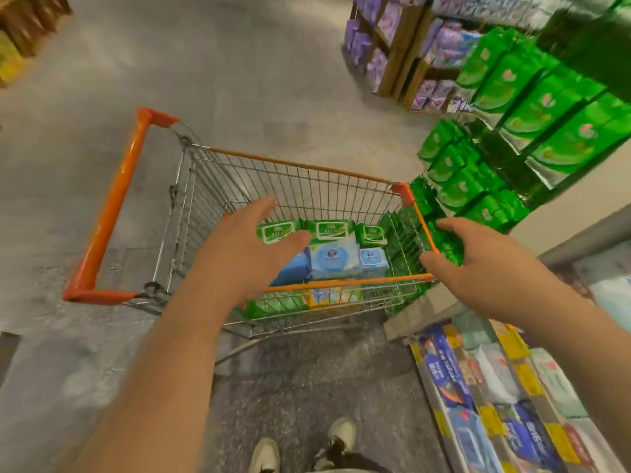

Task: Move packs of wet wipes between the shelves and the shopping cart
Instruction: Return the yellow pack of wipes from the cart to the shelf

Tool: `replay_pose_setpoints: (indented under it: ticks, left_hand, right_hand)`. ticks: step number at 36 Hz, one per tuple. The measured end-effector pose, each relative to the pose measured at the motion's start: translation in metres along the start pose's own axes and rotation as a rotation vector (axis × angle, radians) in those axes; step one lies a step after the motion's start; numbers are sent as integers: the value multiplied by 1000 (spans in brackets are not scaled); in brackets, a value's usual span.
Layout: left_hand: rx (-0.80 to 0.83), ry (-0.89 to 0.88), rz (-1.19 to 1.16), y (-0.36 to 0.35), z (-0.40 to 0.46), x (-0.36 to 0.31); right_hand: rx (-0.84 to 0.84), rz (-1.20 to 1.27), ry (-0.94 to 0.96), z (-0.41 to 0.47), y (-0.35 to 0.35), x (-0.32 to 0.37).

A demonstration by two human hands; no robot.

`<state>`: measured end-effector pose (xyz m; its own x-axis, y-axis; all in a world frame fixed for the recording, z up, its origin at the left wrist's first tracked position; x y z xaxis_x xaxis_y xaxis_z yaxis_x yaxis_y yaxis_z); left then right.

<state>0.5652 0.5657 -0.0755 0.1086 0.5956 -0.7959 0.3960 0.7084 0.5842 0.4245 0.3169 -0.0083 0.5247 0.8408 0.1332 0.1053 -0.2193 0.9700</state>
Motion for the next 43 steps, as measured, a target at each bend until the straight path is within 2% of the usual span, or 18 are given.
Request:
replay_pose_setpoints:
  ticks: [15, 22, 26, 34, 37, 40, 43]
  left_hand:
    - [39, 178, 106, -60, 137, 7]
    - [81, 238, 50, -116, 206, 10]
    - [145, 335, 39, -150, 233, 26]
    - [343, 680, -31, -253, 259, 112]
    - [472, 860, -93, -304, 253, 157]
    - [536, 1080, -230, -341, 238, 181]
    - [565, 1222, -265, -370, 229, 207]
  right_hand:
    - [158, 68, 120, 181, -52, -30]
    - [283, 67, 104, 256, -92, -65]
    - [376, 89, 56, 285, -122, -78]
    - [550, 152, -61, 319, -214, -100]
    - [631, 157, -84, 330, -253, -104]
    - [731, 223, -151, 337, -296, -106]
    - [833, 323, -245, 344, -341, -107]
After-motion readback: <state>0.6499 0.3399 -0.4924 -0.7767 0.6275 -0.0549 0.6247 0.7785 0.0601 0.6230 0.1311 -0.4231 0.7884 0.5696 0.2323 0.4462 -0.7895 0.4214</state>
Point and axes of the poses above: each hand's wrist, its own z-axis towards the middle knuckle, its own y-axis out of the back of the hand, x = y × z, the point moved 5 cm from there along z, towards the middle knuckle, and after that the axes turned 1 degree about -x, right-handed, at the moved point
